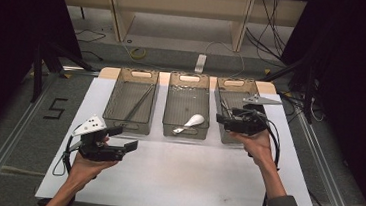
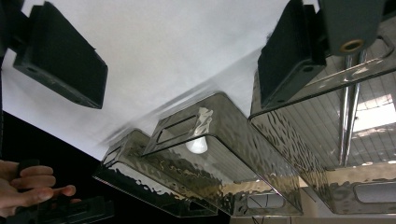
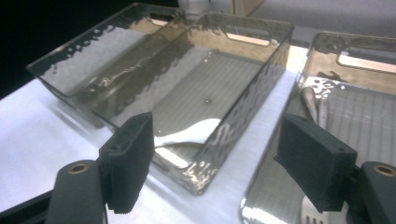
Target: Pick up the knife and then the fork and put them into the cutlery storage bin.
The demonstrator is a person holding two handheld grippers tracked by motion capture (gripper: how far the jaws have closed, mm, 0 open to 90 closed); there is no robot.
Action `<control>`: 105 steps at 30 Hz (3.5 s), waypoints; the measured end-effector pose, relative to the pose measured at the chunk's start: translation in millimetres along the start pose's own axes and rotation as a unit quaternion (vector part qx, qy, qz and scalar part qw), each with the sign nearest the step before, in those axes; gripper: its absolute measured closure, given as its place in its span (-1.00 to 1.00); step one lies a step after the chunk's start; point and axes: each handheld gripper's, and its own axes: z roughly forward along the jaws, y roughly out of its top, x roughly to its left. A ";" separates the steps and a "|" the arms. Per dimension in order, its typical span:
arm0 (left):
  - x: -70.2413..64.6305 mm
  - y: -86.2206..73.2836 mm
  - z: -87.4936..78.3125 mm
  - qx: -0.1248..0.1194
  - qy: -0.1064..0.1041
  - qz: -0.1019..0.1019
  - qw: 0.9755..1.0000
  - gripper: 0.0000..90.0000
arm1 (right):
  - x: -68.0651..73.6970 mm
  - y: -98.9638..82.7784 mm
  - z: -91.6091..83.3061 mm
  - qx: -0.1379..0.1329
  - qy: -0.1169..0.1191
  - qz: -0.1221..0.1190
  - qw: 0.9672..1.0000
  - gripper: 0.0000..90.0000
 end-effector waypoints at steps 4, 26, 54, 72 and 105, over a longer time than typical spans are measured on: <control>0.3 -0.2 1.0 0.001 -0.001 -0.002 1.000 -0.66 | 6.4 -7.9 -3.6 -0.013 0.013 0.003 1.000 -0.40; -1.0 -1.0 1.9 0.003 -0.010 -0.003 1.000 -0.66 | 29.8 -36.9 -20.0 -0.047 0.048 -0.014 0.998 -0.45; -1.9 -1.6 0.7 -0.003 -0.020 -0.006 1.000 -0.67 | 43.0 -65.7 -33.9 -0.064 0.057 -0.029 0.996 -0.51; -2.8 -2.0 0.0 -0.002 -0.029 -0.008 1.000 -0.68 | 45.3 -88.9 -50.8 -0.082 0.052 -0.036 0.995 -0.57; -9.2 -5.6 -1.5 0.007 -0.039 0.003 0.999 -0.73 | 42.5 -123.7 -66.2 -0.071 0.031 -0.018 0.997 -0.60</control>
